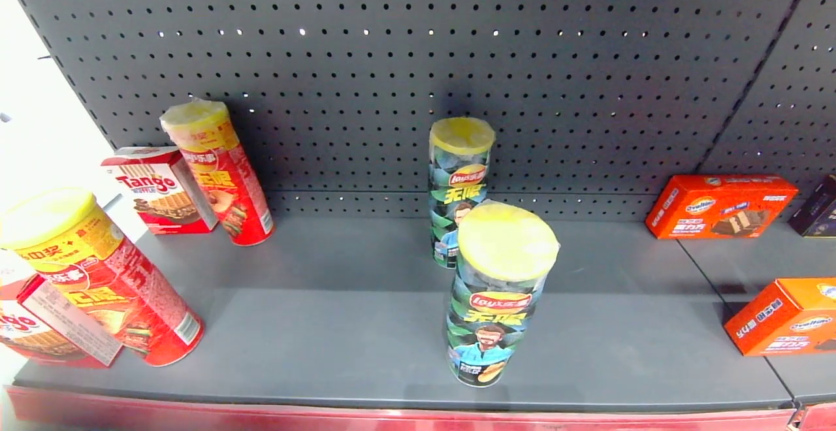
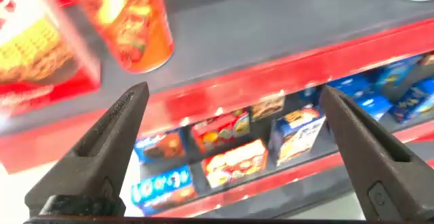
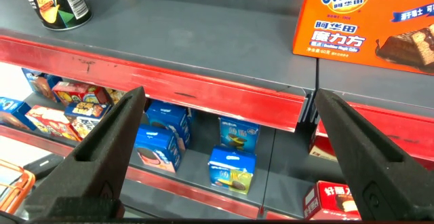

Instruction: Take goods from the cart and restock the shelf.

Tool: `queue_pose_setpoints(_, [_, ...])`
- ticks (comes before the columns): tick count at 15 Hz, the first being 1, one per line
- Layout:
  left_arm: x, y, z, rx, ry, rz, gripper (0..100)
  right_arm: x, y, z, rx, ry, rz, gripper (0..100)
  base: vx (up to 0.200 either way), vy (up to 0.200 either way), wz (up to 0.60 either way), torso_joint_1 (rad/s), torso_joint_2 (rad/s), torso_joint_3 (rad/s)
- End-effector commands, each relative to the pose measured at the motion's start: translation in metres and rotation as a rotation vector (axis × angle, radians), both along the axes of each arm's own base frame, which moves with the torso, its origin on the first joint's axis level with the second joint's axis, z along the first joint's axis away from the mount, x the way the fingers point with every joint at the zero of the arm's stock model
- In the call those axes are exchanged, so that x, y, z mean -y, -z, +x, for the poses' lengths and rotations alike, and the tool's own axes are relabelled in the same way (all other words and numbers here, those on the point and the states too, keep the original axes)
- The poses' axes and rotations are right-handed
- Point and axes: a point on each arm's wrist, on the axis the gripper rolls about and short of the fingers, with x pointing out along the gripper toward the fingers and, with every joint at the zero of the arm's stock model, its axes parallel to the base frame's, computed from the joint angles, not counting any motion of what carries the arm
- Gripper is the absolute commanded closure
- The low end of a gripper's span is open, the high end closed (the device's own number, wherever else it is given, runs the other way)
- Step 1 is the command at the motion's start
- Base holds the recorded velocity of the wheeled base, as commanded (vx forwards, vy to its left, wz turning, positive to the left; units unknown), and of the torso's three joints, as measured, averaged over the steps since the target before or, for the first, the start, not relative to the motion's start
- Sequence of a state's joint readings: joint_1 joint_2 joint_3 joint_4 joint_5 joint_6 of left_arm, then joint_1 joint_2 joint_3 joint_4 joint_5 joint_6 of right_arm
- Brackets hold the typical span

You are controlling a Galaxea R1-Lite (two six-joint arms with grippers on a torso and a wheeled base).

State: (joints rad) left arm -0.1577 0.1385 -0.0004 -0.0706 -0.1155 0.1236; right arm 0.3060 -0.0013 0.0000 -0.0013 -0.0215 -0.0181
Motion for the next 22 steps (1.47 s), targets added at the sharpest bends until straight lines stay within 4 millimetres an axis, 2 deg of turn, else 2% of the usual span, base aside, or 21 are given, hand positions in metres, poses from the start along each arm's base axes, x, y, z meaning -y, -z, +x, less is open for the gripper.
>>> queue_pose_setpoints(1, [-0.0001,0.0013,-0.0041,0.043,-0.036,-0.010,0,0.0000,-0.0001,0.0001,-0.001,-0.001,-0.001,0,0.000,0.000,0.00,0.000,0.00,0.000])
queue_pose_setpoints(4, [0.0008,0.0013,-0.0043,0.044,-0.087,-0.020,0,0.0000,-0.0001,0.0001,-0.001,-0.001,-0.001,0,0.000,0.000,0.00,0.000,0.00,0.000])
queue_pose_setpoints(6, [0.0031,0.0017,-0.0060,0.065,-0.191,-0.035,0,0.0000,-0.0001,0.0001,-0.001,-0.001,-0.001,0,0.000,0.000,0.00,0.000,0.00,0.000])
queue_pose_setpoints(7, [0.0021,0.0023,-0.0089,0.083,-0.116,-0.097,0,0.0000,-0.0001,0.0001,-0.001,-0.001,-0.001,0,0.000,0.000,0.00,0.000,0.00,0.000])
queue_pose_setpoints(13, [0.0027,0.0032,-0.0114,0.097,-0.115,-0.166,0,0.0000,-0.0001,0.0001,-0.001,-0.001,-0.001,0,0.000,0.000,0.00,0.000,0.00,0.000])
queue_pose_setpoints(14, [0.0016,0.0032,-0.0113,0.102,-0.170,-0.165,0,0.0000,-0.0001,0.0001,-0.001,-0.001,-0.001,0,0.000,0.000,0.00,0.000,0.00,0.000])
queue_pose_setpoints(15, [-0.0015,0.0058,-0.0110,0.089,-0.308,-0.142,0,0.0000,-0.0001,0.0001,-0.001,-0.001,-0.001,0,0.000,0.000,0.00,0.000,0.00,0.000])
queue_pose_setpoints(16, [-0.0020,0.0077,-0.0110,0.075,-0.332,-0.119,0,0.0000,-0.0001,0.0001,-0.001,-0.001,-0.001,0,0.000,0.000,0.00,0.000,0.00,0.000])
queue_pose_setpoints(19, [-0.0001,0.0098,-0.0110,0.061,-0.239,-0.046,0,0.0000,-0.0001,0.0001,-0.001,-0.001,-0.001,0,0.000,0.000,0.00,0.000,0.00,0.000])
queue_pose_setpoints(22, [0.0021,0.0096,-0.0101,0.043,-0.132,-0.047,0,0.0000,-0.0001,0.0001,-0.001,-0.001,-0.001,0,0.000,0.000,0.00,0.000,0.00,0.000])
